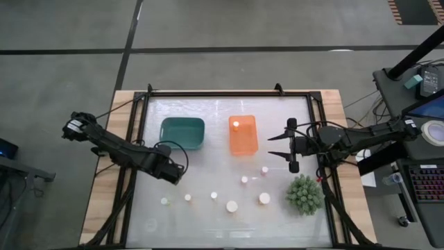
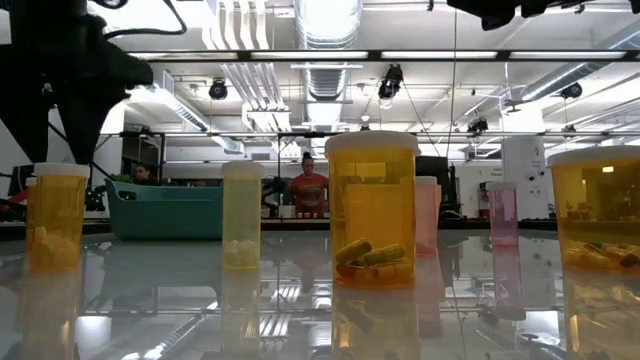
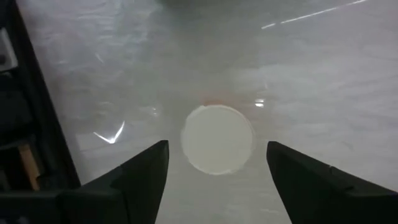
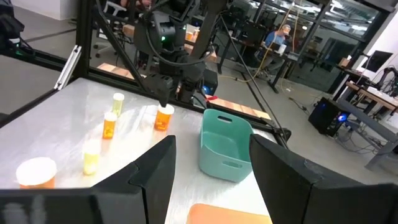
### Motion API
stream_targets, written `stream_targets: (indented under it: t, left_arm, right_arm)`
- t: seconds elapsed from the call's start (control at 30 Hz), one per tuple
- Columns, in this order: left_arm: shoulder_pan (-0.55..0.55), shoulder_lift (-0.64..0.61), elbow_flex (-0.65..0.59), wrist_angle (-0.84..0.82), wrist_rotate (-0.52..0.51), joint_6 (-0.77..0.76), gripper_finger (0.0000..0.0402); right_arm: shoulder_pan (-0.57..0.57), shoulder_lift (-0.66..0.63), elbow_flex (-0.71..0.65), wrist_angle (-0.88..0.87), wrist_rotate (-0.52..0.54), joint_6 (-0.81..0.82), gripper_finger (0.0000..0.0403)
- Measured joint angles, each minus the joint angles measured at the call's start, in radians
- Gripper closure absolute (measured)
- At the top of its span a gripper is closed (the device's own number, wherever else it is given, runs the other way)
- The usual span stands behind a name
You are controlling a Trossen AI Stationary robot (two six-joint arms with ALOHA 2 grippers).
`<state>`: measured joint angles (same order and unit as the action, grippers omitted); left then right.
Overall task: Pick and place medicine bottles into bin by pill shape (circle, oval)
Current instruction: Put the top left large orange pill bottle into the green bin
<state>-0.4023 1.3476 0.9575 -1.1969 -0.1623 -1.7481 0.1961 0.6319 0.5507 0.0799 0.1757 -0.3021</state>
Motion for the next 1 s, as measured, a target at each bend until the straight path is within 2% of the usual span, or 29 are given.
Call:
stream_targets:
  t: [0.87,1.0]
  left_arm:
    - [0.011,0.007,-0.102,0.124,-0.002,-0.002,0.0146]
    - [0.011,0.007,-0.102,0.125,0.001,-0.002,0.016]
  right_arm:
    - [0.0,0.0,0.0,-0.001,0.0,-0.004,0.0207]
    - [0.0,0.0,0.0,-0.002,0.0,-0.004,0.0207]
